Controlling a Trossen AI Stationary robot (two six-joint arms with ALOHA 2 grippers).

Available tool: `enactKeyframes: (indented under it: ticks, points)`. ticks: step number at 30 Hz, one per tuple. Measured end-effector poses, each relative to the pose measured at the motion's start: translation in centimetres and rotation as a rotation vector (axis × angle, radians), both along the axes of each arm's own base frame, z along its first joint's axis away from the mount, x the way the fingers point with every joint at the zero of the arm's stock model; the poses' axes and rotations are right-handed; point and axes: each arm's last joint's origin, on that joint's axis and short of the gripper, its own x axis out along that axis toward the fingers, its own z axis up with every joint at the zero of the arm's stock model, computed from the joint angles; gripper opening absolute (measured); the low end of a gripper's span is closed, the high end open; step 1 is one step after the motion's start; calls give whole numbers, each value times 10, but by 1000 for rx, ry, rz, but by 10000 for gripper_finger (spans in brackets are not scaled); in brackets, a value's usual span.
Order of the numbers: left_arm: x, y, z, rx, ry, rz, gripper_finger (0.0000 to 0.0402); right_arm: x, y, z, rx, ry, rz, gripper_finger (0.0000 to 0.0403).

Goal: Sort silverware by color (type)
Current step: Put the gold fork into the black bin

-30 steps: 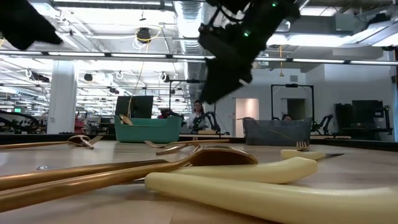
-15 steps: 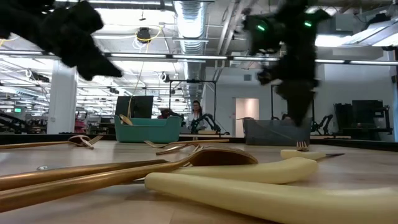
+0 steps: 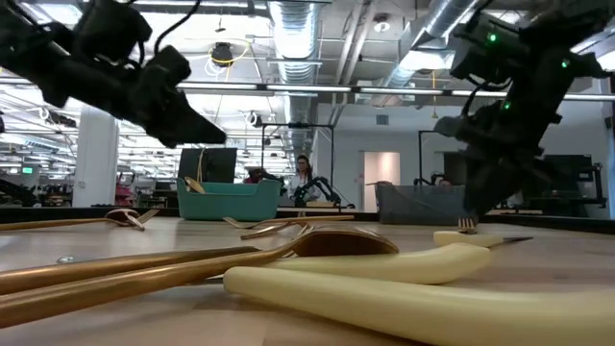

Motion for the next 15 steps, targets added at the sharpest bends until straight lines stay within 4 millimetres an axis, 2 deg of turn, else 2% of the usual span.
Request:
enactKeyframes:
  ticks: [5,15]
  points:
    - [12,6,-10,28,26,10,61,9,5,-13,34,43,-73,113]
    - [19,7,-35,2,158,9,61,44,9,-25,9,120,-61,113]
